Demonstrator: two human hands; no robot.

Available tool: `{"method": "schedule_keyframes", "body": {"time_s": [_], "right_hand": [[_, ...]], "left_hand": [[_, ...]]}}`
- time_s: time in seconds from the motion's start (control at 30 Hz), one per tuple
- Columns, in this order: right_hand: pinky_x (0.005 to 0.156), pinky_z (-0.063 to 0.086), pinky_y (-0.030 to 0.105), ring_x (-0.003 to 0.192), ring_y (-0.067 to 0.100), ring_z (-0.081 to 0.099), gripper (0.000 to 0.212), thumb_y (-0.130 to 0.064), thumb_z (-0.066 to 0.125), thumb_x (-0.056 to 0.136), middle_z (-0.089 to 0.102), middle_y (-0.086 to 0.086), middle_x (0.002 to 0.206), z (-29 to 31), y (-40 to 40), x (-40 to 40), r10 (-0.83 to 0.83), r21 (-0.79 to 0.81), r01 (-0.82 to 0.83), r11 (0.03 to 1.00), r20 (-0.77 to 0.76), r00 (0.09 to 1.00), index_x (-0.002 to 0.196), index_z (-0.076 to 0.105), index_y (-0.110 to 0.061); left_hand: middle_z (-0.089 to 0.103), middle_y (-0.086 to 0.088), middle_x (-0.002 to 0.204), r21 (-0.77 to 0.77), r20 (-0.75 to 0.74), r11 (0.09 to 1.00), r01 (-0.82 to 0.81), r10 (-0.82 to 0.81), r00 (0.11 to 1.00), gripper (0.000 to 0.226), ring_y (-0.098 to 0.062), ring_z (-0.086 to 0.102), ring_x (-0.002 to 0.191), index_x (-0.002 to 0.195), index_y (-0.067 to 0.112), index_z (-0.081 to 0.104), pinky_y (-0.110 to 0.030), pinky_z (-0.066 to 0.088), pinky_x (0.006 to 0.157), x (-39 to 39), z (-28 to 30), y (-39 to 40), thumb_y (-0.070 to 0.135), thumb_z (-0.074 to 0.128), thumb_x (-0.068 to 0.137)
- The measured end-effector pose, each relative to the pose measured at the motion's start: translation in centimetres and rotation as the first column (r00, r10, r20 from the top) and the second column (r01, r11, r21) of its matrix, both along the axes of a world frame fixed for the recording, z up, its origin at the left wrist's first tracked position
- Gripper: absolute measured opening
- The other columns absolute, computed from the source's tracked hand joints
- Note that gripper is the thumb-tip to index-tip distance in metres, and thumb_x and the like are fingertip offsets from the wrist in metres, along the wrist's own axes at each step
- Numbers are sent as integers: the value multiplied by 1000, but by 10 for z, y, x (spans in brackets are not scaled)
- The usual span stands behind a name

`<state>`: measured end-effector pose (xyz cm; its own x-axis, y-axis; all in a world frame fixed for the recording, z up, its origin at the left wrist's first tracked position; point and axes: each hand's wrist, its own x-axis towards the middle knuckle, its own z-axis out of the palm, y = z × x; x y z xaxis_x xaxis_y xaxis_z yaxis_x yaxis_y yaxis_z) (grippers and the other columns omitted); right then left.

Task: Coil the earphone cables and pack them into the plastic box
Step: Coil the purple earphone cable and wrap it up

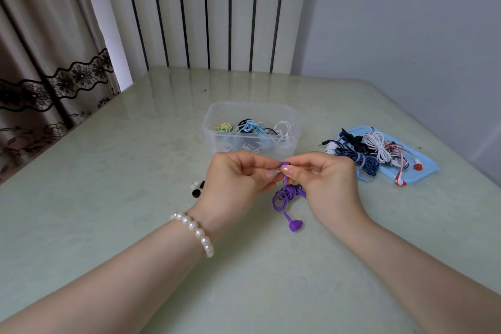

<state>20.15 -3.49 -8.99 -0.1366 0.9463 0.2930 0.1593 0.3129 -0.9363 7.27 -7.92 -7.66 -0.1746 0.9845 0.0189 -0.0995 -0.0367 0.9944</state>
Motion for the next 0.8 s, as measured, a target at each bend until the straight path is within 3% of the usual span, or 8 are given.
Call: {"method": "schedule_keyframes", "body": {"time_s": [0.13,0.27,0.57,0.8], "right_hand": [[63,53,24,64,17,65,30,0,68,76,69,-6,64,3,-4,1,5,79,-12,997,81,997,68,68,-29],[58,52,17,56,8,62,25,6,66,76,67,-10,55,9,-2,1,96,28,-95,995,-42,994,71,69,-18],[54,53,18,49,8,61,18,11,64,74,67,-4,54,11,-3,2,164,-38,-172,984,-158,974,84,69,-3],[56,54,20,51,11,60,13,10,63,75,67,2,56,11,-4,0,158,-83,-176,981,-191,969,77,69,-2]], "left_hand": [[71,-10,66,-69,154,998,9,2,988,14,-15,70,64,81,-2,63,-23,58,64,-2,1,0,-14,57,80],[72,-13,71,-102,298,995,9,22,954,13,-18,71,65,85,-4,61,-23,58,64,-9,4,2,-14,58,77],[69,-10,62,-79,258,997,4,17,966,14,-14,68,58,78,-3,64,-20,57,61,-11,4,3,-15,58,75],[70,-7,61,-18,169,998,-64,66,983,13,-13,68,56,77,0,64,-22,57,59,-9,3,2,-13,62,74]]}}
